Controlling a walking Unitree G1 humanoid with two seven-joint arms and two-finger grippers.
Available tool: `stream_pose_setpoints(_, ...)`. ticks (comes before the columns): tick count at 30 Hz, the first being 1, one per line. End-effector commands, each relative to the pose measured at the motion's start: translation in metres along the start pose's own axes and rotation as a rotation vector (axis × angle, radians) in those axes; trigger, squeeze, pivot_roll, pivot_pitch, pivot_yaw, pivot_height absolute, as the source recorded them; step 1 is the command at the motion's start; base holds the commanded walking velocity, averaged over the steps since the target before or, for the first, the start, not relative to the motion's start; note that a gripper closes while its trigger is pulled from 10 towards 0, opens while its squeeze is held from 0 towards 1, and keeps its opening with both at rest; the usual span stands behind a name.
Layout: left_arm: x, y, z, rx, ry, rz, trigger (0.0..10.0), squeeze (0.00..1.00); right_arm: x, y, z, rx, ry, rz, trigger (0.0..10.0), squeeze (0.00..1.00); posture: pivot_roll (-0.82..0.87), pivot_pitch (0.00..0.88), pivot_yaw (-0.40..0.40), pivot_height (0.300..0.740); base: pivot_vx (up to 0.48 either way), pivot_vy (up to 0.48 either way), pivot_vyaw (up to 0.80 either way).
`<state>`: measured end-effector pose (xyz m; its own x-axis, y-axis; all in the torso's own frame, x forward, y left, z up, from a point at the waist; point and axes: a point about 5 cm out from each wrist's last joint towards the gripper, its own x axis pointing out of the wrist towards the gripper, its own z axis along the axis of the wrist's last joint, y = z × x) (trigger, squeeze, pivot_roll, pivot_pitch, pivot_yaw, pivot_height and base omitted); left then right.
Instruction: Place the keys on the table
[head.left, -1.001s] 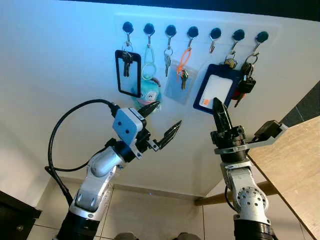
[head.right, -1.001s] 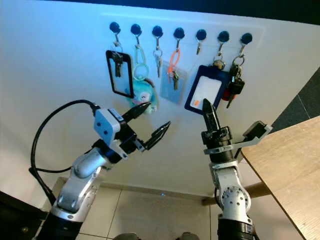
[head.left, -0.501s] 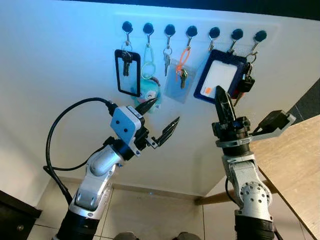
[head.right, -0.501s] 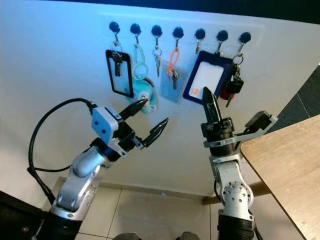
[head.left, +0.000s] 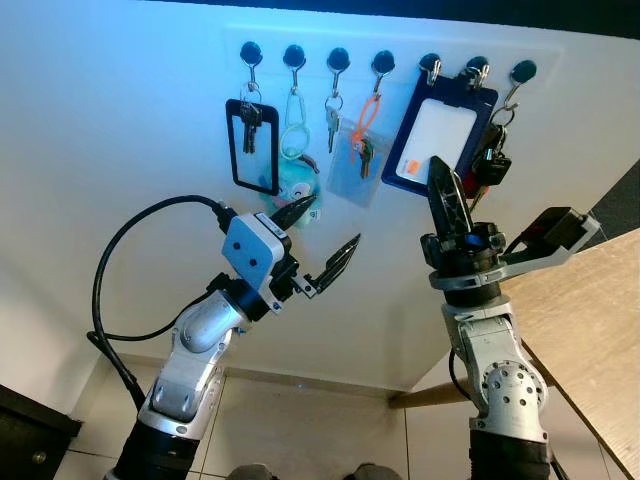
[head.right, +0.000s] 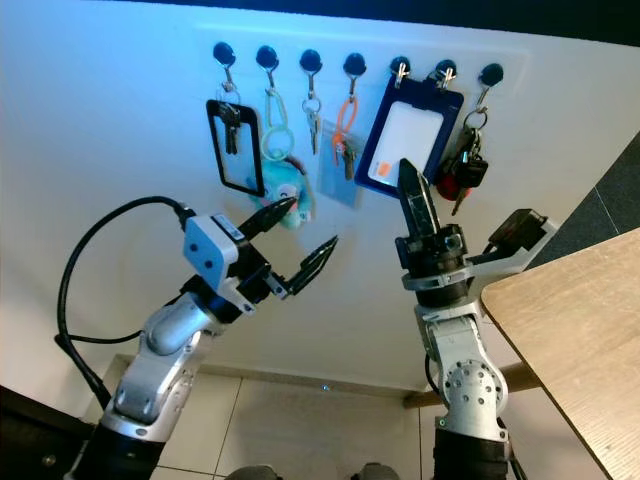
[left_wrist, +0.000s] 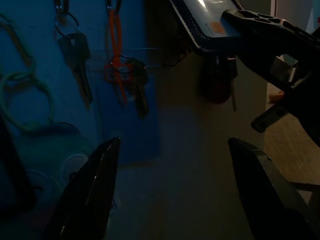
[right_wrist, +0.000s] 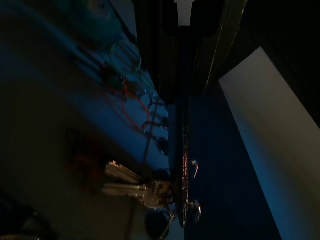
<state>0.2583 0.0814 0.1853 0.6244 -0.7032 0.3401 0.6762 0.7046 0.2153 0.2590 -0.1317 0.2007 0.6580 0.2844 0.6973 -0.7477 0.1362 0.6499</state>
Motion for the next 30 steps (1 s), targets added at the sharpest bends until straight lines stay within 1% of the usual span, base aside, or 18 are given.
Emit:
stream_pose_setpoints(1, -0.001, -0.004, -0.001, 0.001, 0.001, -0.019, 10.0, 0.00, -0.003, 0.002, -0.013, 0.062, -0.009, -0.012, 0.0, 0.00, 0.09, 0.064, -0.030, 0.740, 0.000, 0.000, 0.00)
stream_pose_setpoints(4, -0.001, -0.005, -0.001, 0.003, 0.001, -0.023, 10.0, 0.00, -0.012, -0.004, -0.012, 0.056, -0.008, -0.055, 0.0, 0.00, 0.09, 0.067, -0.030, 0.740, 0.000, 0.000, 0.00)
stream_pose_setpoints(6, -0.001, -0.006, -0.001, 0.004, 0.001, -0.025, 10.0, 0.00, -0.021, -0.011, -0.011, 0.043, -0.004, -0.100, 0.0, 0.00, 0.09, 0.067, -0.030, 0.740, 0.000, 0.000, 0.00)
stream_pose_setpoints(9, -0.001, -0.006, -0.001, 0.005, 0.002, -0.027, 10.0, 0.00, -0.025, -0.014, -0.010, 0.036, -0.002, -0.121, 0.0, 0.00, 0.09, 0.067, -0.030, 0.740, 0.000, 0.000, 0.00)
stream_pose_setpoints(12, -0.001, -0.007, -0.001, 0.006, 0.003, -0.034, 10.0, 0.00, -0.038, -0.019, -0.006, 0.017, -0.003, -0.168, 0.0, 0.00, 0.09, 0.073, -0.026, 0.740, 0.000, 0.000, 0.00)
stream_pose_setpoints(14, -0.001, -0.008, -0.001, 0.005, 0.003, -0.034, 10.0, 0.00, -0.039, -0.019, -0.005, 0.015, -0.003, -0.171, 0.0, 0.00, 0.09, 0.073, -0.026, 0.740, 0.000, 0.000, 0.00)
stream_pose_setpoints(17, -0.001, -0.008, -0.001, 0.006, 0.003, -0.036, 10.0, 0.00, -0.038, -0.016, -0.004, 0.012, -0.004, -0.165, 0.0, 0.00, 0.08, 0.079, -0.026, 0.740, 0.000, 0.000, 0.00)
stream_pose_setpoints(20, 0.000, -0.008, -0.001, 0.006, 0.003, -0.036, 10.0, 0.00, -0.033, -0.009, -0.003, 0.016, -0.004, -0.127, 0.0, 0.00, 0.08, 0.080, -0.026, 0.740, 0.000, 0.000, 0.00)
stream_pose_setpoints(21, 0.000, -0.008, -0.001, 0.006, 0.003, -0.036, 10.0, 0.00, -0.033, -0.009, -0.003, 0.016, -0.004, -0.127, 0.0, 0.00, 0.08, 0.080, -0.026, 0.740, 0.000, 0.000, 0.00)
stream_pose_setpoints(22, 0.000, -0.008, -0.001, 0.006, 0.003, -0.036, 10.0, 0.00, -0.028, -0.005, -0.004, 0.019, -0.002, -0.102, 0.0, 0.00, 0.08, 0.080, -0.026, 0.740, 0.000, 0.000, 0.00)
stream_pose_setpoints(23, 0.000, -0.008, -0.001, 0.006, 0.003, -0.036, 10.0, 0.00, -0.028, -0.005, -0.004, 0.019, -0.002, -0.102, 0.0, 0.00, 0.08, 0.080, -0.026, 0.740, 0.000, 0.000, 0.00)
stream_pose_setpoints(26, -0.001, -0.008, -0.001, 0.006, 0.003, -0.035, 10.0, 0.00, -0.019, 0.003, -0.004, 0.026, 0.000, -0.054, 0.0, 0.00, 0.09, 0.080, -0.025, 0.740, 0.000, 0.000, 0.00)
stream_pose_setpoints(27, -0.001, -0.008, -0.001, 0.006, 0.003, -0.035, 10.0, 0.00, -0.019, 0.003, -0.004, 0.026, 0.000, -0.054, 0.0, 0.00, 0.09, 0.080, -0.025, 0.740, 0.000, 0.000, 0.00)
stream_pose_setpoints(29, -0.001, -0.008, -0.001, 0.008, 0.003, -0.036, 10.0, 0.00, -0.010, 0.011, -0.004, 0.033, 0.001, -0.006, 0.0, 0.00, 0.09, 0.079, -0.025, 0.740, 0.000, 0.000, 0.00)
stream_pose_setpoints(30, -0.001, -0.008, -0.001, 0.008, 0.002, -0.037, 10.0, 0.00, -0.009, 0.012, -0.004, 0.034, 0.001, -0.001, 0.0, 0.00, 0.09, 0.079, -0.025, 0.740, 0.000, 0.000, 0.00)
